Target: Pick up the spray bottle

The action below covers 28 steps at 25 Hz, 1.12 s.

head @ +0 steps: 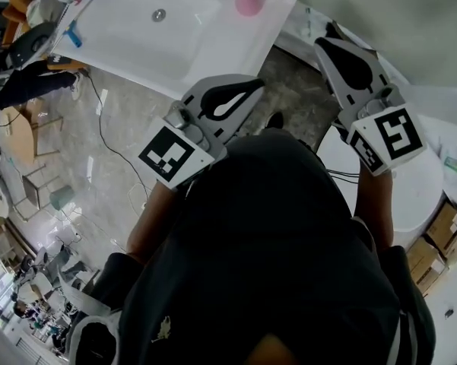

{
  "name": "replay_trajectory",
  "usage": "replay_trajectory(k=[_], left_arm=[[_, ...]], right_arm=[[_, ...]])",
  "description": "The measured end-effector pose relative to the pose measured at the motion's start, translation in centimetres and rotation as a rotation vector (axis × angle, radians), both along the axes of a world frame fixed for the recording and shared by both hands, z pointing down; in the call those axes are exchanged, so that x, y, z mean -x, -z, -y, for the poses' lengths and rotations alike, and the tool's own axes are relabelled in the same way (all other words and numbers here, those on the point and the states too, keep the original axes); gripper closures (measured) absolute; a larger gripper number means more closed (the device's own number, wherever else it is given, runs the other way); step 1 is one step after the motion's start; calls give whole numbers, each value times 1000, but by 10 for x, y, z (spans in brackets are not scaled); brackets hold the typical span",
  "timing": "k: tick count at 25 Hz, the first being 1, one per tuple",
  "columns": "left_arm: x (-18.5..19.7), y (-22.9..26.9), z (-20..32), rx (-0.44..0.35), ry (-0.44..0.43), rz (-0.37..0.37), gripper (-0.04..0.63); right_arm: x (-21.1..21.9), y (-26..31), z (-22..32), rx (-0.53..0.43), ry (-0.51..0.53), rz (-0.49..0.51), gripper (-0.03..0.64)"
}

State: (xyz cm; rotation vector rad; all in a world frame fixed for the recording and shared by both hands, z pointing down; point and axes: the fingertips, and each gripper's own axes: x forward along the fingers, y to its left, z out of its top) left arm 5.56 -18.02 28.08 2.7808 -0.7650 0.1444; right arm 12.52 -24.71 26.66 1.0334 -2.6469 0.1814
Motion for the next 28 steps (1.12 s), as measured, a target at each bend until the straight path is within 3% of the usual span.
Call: replay_trajectory(k=[3, 6, 16, 28], left_arm=[[3, -10, 16, 23, 56, 36, 589], [8, -16, 27, 28, 95, 11, 589], [25, 10, 30, -70, -57, -7, 589], [86, -8, 50, -39, -128, -12, 589]], right_arm=[[-13, -9, 16, 16, 12, 12, 607], [-12, -20, 22, 31, 37, -4, 607], [8, 6, 17, -12, -101, -12, 607], [45, -4, 27, 20, -200, -70, 607]])
